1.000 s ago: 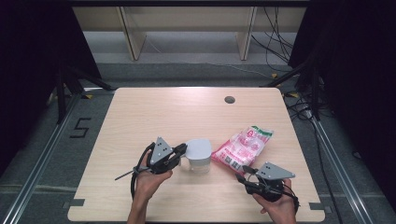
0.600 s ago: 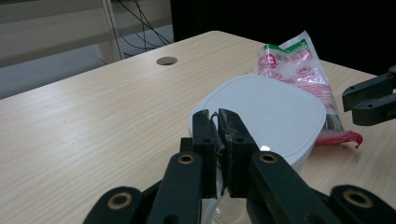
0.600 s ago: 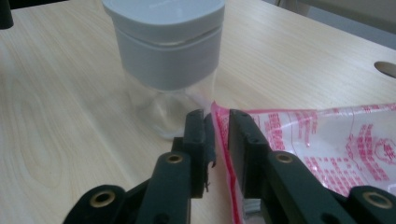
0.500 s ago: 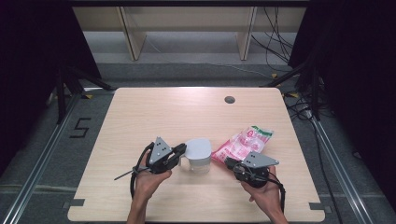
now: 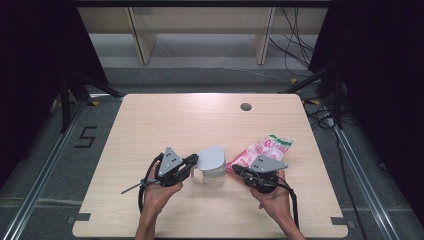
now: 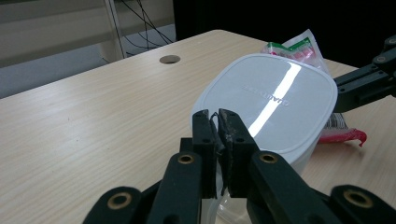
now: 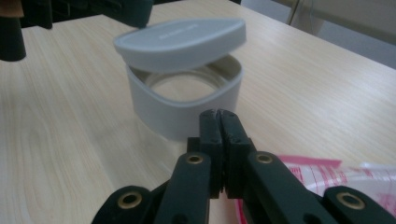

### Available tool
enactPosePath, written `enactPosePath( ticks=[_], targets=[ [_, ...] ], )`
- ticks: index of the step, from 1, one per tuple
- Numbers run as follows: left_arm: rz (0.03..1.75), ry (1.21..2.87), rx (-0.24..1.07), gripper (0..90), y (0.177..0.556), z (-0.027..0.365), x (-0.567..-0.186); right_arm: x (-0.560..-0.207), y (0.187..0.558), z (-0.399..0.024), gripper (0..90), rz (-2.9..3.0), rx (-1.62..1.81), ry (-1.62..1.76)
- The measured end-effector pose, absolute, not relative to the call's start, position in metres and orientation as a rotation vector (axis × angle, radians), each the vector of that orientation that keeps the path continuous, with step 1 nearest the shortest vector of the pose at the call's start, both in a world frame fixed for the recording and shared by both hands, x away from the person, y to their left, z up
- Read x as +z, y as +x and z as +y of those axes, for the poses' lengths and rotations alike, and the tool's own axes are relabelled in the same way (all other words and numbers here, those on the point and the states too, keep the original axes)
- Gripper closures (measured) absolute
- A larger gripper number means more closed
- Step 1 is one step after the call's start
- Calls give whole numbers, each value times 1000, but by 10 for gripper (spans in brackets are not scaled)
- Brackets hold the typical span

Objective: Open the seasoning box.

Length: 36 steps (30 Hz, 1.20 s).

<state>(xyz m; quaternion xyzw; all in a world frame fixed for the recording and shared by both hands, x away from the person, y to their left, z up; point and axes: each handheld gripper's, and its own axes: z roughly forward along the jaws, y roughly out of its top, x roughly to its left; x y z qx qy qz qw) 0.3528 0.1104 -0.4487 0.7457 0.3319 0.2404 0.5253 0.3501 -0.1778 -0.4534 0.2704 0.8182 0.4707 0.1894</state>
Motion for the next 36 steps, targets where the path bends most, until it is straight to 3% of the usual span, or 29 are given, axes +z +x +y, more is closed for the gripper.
enactPosePath(
  ticks=[16,24,36],
  targets=[
    [795,1774,576,850,352,113,-451,-442,354,-158,900,2294,1357,707],
    [803,1753,578,805,349,117,-452,-435,357,-150,900,2284,1363,629],
    [821,1737,540,498,319,128,-464,-429,356,-140,900,2273,1384,662]
  ],
)
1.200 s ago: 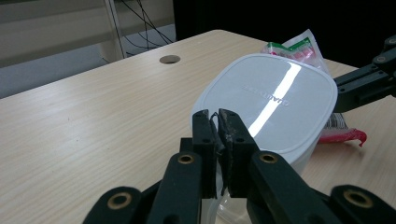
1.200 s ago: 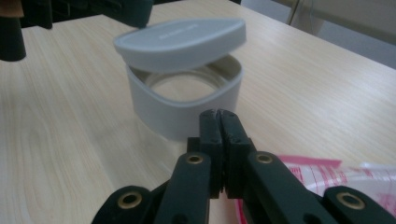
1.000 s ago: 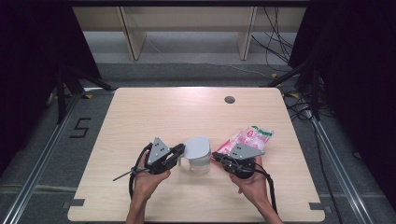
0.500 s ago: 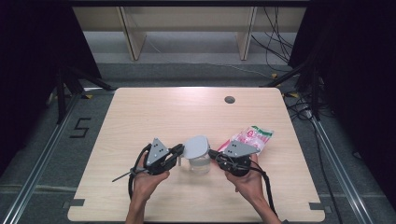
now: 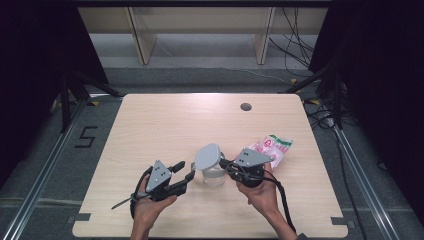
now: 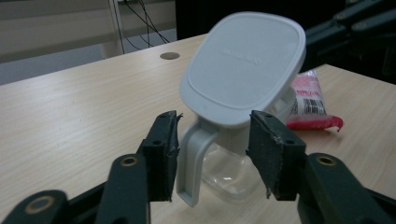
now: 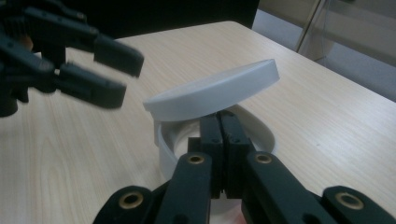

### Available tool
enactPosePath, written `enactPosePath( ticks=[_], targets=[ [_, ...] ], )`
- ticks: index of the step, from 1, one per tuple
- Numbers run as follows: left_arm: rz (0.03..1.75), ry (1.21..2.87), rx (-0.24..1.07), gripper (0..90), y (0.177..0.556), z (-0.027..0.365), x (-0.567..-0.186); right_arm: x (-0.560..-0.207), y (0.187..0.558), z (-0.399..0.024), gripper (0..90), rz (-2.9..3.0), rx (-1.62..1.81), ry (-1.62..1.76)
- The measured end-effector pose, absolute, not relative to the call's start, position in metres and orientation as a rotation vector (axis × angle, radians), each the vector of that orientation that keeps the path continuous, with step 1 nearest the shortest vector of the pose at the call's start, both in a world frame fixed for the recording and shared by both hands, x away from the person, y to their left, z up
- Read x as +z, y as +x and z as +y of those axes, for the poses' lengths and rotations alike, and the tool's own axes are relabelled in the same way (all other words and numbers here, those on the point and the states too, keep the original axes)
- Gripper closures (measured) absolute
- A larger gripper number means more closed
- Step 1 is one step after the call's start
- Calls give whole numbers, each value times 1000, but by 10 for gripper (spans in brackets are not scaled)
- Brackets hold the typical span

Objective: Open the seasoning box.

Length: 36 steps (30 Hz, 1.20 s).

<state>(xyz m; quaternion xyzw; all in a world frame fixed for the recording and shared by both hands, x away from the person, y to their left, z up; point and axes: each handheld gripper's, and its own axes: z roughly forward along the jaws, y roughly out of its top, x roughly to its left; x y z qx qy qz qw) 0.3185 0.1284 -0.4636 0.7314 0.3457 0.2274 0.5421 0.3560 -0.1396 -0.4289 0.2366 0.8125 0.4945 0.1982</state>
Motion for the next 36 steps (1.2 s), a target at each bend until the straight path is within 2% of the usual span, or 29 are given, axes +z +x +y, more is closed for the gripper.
enactPosePath(
  ticks=[3,11,36],
  targets=[
    [848,1735,519,432,315,127,-470,-427,357,-136,900,2280,1379,633],
    [890,1731,510,348,308,128,-483,-425,357,-130,900,2267,1379,616],
    [877,1744,495,283,289,123,-500,-418,356,-96,889,2283,1433,557]
  ],
)
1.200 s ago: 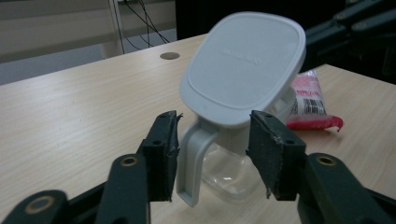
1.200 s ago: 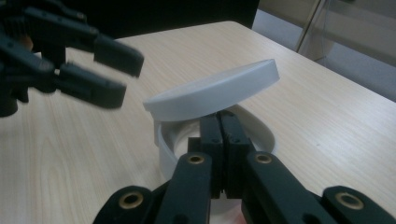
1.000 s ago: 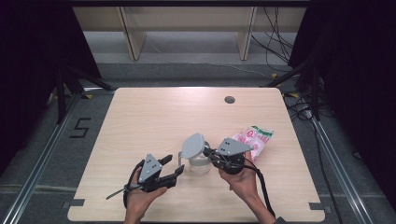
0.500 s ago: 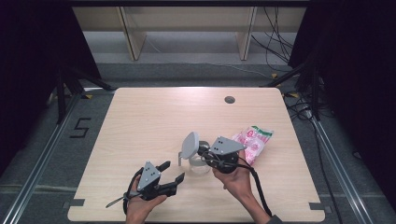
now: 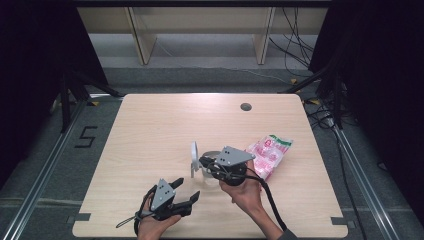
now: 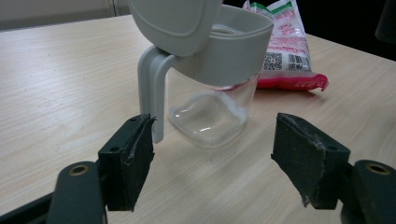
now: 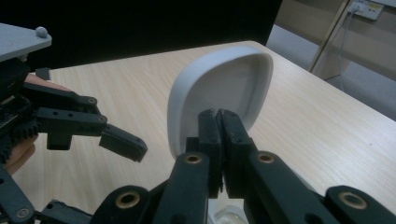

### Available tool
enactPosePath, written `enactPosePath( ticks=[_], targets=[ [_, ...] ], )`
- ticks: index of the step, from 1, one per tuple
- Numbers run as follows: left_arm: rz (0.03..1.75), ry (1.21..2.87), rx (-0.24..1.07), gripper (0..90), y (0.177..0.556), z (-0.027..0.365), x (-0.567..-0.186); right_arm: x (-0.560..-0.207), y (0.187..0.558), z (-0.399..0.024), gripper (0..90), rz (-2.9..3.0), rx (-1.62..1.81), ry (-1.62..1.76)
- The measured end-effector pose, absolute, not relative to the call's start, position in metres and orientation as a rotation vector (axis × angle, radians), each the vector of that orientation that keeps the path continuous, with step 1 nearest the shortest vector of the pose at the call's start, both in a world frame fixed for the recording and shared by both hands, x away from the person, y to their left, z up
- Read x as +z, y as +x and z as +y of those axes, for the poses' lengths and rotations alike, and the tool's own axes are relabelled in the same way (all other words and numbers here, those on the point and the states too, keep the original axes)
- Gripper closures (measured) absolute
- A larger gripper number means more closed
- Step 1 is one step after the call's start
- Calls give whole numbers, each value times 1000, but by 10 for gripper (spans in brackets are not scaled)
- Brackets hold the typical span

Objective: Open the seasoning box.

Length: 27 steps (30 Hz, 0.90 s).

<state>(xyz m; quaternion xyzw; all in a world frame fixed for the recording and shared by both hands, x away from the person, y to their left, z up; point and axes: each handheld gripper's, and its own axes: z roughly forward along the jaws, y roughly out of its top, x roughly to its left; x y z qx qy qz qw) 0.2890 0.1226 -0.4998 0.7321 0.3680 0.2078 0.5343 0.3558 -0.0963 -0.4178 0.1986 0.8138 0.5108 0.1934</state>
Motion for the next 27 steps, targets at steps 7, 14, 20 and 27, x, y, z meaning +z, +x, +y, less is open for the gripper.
enactPosePath(
  ticks=[7,14,20,27],
  targets=[
    [893,1732,509,267,285,125,-499,-416,354,-121,802,2286,1408,625],
    [887,1740,504,227,281,117,-502,-431,354,-178,607,2226,1376,847],
    [880,1747,490,230,279,111,-503,-447,350,-219,521,2168,1362,1017],
    [876,1743,475,228,277,107,-503,-457,343,-244,449,2103,1363,1175]
  ],
)
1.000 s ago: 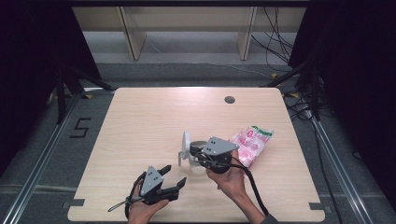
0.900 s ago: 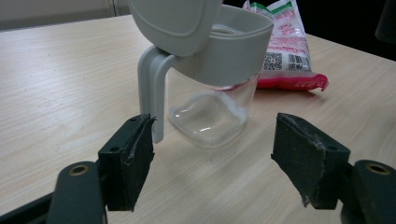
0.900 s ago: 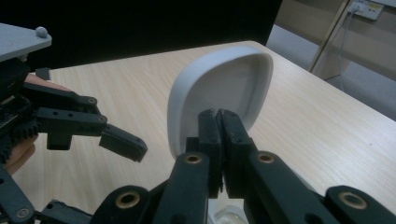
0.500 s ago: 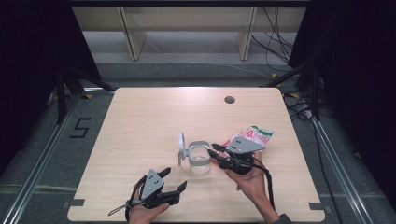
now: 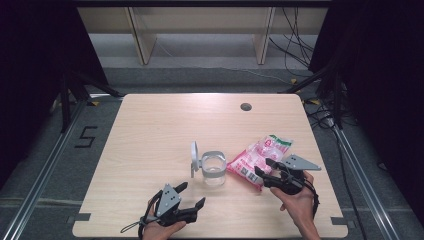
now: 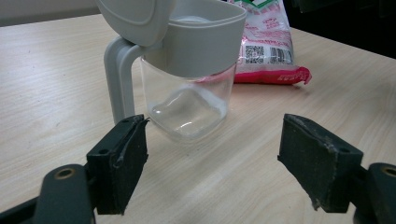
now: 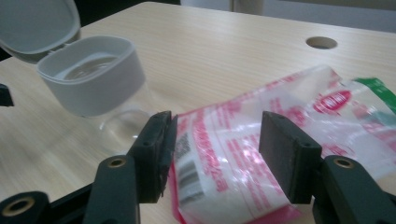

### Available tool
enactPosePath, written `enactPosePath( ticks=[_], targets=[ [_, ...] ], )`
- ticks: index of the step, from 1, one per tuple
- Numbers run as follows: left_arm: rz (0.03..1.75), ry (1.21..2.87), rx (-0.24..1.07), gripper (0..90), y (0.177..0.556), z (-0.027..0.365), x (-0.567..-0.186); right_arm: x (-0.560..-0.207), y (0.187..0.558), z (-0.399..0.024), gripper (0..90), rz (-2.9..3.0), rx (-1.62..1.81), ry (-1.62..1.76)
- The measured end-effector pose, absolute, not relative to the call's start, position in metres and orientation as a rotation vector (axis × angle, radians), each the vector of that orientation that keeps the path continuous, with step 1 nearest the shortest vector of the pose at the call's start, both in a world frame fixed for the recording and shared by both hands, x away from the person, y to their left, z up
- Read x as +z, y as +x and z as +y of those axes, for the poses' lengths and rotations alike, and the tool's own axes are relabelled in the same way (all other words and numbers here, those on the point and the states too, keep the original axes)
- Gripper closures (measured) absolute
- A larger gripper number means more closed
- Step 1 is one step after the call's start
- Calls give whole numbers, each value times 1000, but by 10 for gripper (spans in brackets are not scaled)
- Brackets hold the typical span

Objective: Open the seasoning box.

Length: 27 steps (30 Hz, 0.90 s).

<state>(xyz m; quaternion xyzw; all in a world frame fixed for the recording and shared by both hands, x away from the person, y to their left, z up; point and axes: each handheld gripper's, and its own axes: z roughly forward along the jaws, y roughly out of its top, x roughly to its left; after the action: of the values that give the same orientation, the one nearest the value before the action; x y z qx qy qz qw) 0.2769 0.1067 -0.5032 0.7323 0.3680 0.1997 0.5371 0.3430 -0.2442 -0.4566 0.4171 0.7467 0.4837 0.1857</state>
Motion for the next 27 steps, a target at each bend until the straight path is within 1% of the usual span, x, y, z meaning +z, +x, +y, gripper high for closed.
enactPosePath(
  ticks=[11,13,15,16,20,22,25,26,27],
  targets=[
    [881,1758,471,223,278,104,-504,-466,343,-273,381,2018,1301,1257],
    [883,1750,467,223,277,104,-505,-468,342,-273,367,1968,1341,1344],
    [885,1754,464,222,277,103,-505,-470,345,-279,354,1976,1301,1317],
    [888,1762,465,221,278,104,-505,-469,343,-278,344,1970,1310,1375],
    [892,1766,462,221,278,103,-504,-475,347,-284,321,1949,1318,1372],
    [891,1767,462,221,278,103,-504,-477,348,-283,316,1943,1319,1429],
    [890,1759,451,219,278,100,-506,-482,355,-286,307,1950,1312,1394],
    [886,1778,456,217,277,101,-505,-483,356,-286,300,1962,1304,1396],
    [878,1772,451,216,277,100,-506,-484,355,-283,291,1931,1303,1456]
  ],
)
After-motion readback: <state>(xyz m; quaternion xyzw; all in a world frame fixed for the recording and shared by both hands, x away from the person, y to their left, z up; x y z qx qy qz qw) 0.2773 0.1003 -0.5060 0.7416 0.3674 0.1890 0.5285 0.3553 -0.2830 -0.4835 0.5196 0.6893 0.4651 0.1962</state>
